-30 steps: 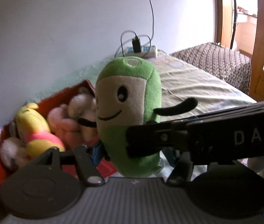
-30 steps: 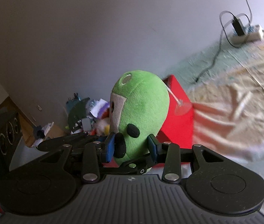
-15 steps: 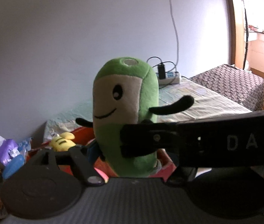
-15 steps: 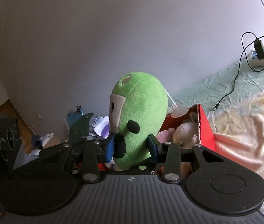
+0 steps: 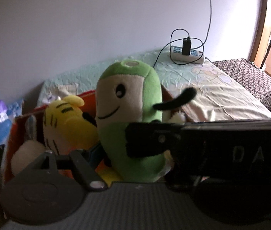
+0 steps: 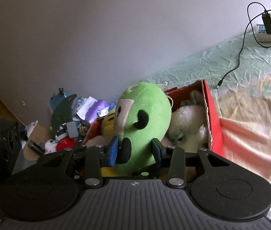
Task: Organize objects
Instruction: 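Lower the green bean plush into the box beside the tiger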
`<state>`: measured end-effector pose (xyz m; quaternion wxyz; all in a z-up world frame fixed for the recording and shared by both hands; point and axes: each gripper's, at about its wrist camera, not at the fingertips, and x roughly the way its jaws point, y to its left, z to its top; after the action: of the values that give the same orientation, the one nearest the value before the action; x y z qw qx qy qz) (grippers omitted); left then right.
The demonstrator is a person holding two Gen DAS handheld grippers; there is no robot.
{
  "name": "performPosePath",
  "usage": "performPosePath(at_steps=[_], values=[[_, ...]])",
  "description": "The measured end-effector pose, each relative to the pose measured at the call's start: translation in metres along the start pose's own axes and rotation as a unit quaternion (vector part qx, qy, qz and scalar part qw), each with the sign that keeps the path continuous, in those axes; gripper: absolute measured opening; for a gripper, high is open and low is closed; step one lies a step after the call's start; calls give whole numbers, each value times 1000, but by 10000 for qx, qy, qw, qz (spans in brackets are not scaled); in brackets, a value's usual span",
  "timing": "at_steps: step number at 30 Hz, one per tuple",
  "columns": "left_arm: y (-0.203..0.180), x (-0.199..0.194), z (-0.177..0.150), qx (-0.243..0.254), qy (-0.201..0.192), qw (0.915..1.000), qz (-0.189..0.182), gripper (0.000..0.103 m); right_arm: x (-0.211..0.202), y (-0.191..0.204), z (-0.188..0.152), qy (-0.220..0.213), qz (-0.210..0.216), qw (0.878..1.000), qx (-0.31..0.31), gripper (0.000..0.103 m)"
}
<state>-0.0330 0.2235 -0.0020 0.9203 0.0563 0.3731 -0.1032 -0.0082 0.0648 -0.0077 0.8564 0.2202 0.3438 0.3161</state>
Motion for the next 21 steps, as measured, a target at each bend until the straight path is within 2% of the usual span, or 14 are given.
performPosePath(at_steps=[5, 17, 21], values=[[5, 18, -1, -150, 250, 9995, -80, 78, 8, -7, 2, 89, 72, 9999, 129, 41], [28, 12, -6, -207, 283, 9987, -370, 80, 15, -6, 4, 207, 496, 9985, 142, 41], [29, 10, -7, -186, 300, 9985, -418, 82, 15, -8, 4, 198, 461, 9985, 212, 41]])
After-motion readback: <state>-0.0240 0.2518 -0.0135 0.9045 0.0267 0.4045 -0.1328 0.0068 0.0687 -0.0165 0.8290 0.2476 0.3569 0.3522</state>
